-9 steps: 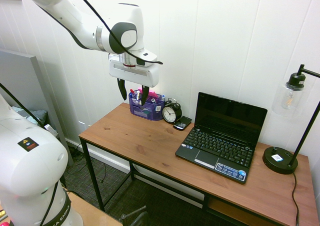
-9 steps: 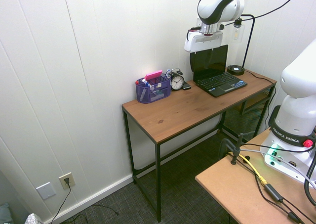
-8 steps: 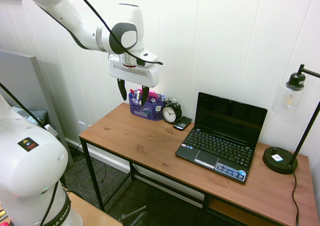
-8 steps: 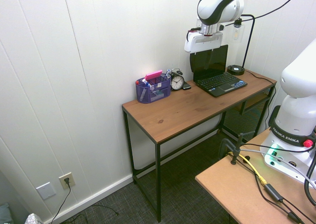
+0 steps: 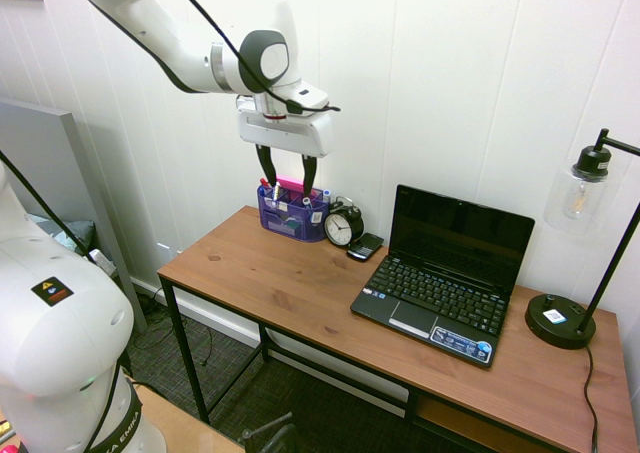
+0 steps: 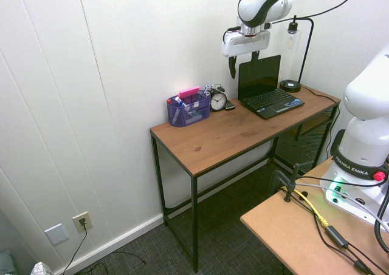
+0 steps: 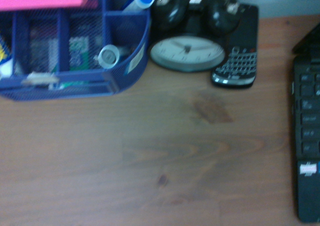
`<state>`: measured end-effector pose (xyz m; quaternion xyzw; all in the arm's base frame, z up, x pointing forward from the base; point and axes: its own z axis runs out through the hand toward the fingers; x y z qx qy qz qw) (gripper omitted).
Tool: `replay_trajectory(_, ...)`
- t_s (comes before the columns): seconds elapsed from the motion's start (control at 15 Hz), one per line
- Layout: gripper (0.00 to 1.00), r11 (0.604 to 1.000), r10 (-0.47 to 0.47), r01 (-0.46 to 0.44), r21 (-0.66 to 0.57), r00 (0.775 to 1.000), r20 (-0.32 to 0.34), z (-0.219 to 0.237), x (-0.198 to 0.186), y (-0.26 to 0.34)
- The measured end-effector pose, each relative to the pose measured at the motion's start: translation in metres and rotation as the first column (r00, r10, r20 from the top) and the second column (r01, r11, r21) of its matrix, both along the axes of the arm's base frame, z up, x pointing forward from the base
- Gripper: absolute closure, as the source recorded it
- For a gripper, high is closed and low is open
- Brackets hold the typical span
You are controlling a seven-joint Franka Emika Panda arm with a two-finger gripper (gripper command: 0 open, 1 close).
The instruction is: Close the laptop lid
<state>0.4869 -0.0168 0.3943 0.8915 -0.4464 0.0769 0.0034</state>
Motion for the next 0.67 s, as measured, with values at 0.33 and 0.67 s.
replay_trajectory(0.33, 0.0, 0.995, -0.095, 0.095, 0.001, 0.994, 0.063, 0.001, 0.059, -0.063)
replay_trajectory(0.67, 0.0, 0.983, -0.18, 0.181, 0.004, 0.975, 0.132, 0.032, 0.078, -0.134)
